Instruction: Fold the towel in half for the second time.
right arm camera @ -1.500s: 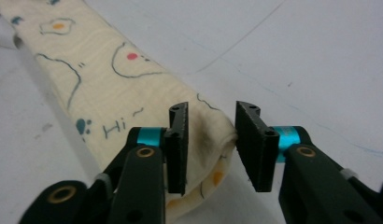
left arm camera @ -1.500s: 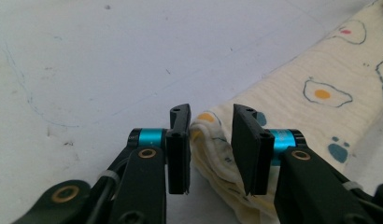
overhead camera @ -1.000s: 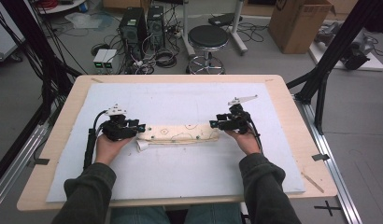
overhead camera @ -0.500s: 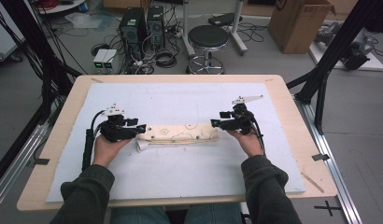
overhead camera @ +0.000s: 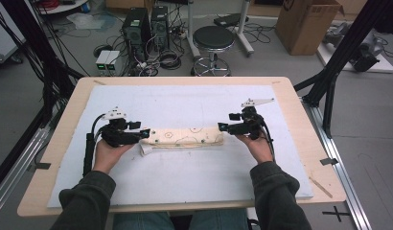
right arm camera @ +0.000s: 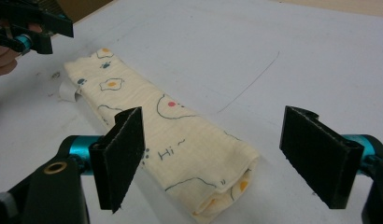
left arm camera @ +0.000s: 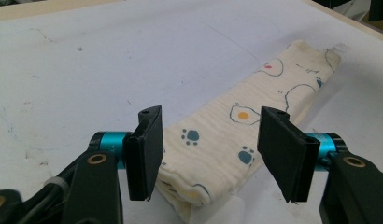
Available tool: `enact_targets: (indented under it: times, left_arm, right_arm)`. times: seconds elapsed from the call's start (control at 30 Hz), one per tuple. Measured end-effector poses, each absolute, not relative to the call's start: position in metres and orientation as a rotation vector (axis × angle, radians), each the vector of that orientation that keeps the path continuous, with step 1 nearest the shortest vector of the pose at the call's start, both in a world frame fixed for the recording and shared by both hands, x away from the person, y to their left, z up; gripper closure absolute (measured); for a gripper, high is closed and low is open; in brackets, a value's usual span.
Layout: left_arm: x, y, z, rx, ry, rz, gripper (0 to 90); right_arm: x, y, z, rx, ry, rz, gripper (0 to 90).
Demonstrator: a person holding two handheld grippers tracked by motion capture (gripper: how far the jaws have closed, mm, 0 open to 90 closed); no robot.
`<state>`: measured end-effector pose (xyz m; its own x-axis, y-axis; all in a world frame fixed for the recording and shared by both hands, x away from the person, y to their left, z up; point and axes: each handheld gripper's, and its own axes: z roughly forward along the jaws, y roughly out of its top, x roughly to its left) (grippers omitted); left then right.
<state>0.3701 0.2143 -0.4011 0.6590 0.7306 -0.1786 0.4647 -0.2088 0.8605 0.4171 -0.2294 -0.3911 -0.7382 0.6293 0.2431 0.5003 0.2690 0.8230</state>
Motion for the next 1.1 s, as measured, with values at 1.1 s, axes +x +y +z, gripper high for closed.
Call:
enact_targets:
  times: [1.1]
  left_arm:
    - [0.345, 0.223, -0.395, 1.886, 0.912, 0.338, 35.4]
  right_arm:
    - [0.394, -0.240, -0.387, 1.046, 2.371, 1.452, 16.9]
